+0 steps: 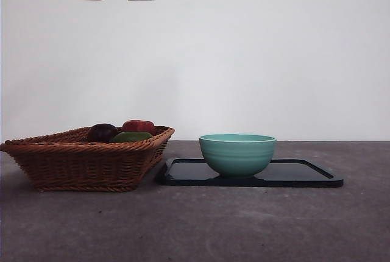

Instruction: Pick up the wifruite, put it on the bowl, pick up the plate, put it on desk

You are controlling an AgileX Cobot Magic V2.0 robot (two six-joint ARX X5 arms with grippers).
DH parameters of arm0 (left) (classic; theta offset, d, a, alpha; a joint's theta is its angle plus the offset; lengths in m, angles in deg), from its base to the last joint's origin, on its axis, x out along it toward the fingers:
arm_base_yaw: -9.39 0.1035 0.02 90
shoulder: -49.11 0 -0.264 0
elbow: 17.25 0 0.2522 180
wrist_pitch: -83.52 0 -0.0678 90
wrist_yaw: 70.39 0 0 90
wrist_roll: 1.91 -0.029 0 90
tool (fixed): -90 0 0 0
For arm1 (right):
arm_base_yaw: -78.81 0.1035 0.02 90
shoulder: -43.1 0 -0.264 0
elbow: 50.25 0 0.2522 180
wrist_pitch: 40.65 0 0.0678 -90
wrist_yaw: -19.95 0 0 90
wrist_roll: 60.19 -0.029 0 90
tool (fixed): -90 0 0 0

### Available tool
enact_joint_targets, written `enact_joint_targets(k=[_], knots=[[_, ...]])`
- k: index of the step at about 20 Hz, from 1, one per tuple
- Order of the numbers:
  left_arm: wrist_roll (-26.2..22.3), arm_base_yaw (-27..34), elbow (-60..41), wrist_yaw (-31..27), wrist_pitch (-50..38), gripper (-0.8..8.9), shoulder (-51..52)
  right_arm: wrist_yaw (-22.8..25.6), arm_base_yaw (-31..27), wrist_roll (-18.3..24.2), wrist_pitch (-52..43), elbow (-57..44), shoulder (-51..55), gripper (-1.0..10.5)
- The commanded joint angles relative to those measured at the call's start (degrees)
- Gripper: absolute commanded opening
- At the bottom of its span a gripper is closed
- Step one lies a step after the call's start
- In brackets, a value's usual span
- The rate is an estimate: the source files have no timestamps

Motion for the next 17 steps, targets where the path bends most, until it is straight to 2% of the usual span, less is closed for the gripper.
enact_joint_targets(k=[1, 3, 10, 17], knots=[[2.38, 1.64, -4.37, -0.13, 2.47, 2.76, 0.50, -0.09, 0.28, -0.61, 4.28, 0.57, 0.07, 5.4], [4.28, 2.27, -9.60, -0.13, -1.31, 2.76, 0.85, -0.09, 0.28, -0.61, 4.28, 0.57, 0.07, 5.4], [17.00, 2.29, -30.91, -0.13, -25.57, 2.76, 0.52, -0.07, 0.28, -0.59, 4.28, 0.57, 0.07, 5.4], [17.49, 2.21, -38.49, -0.17, -34.62, 2.76, -3.28, 0.11, 0.28, -0.26, 4.28, 0.57, 0.07, 5.4]])
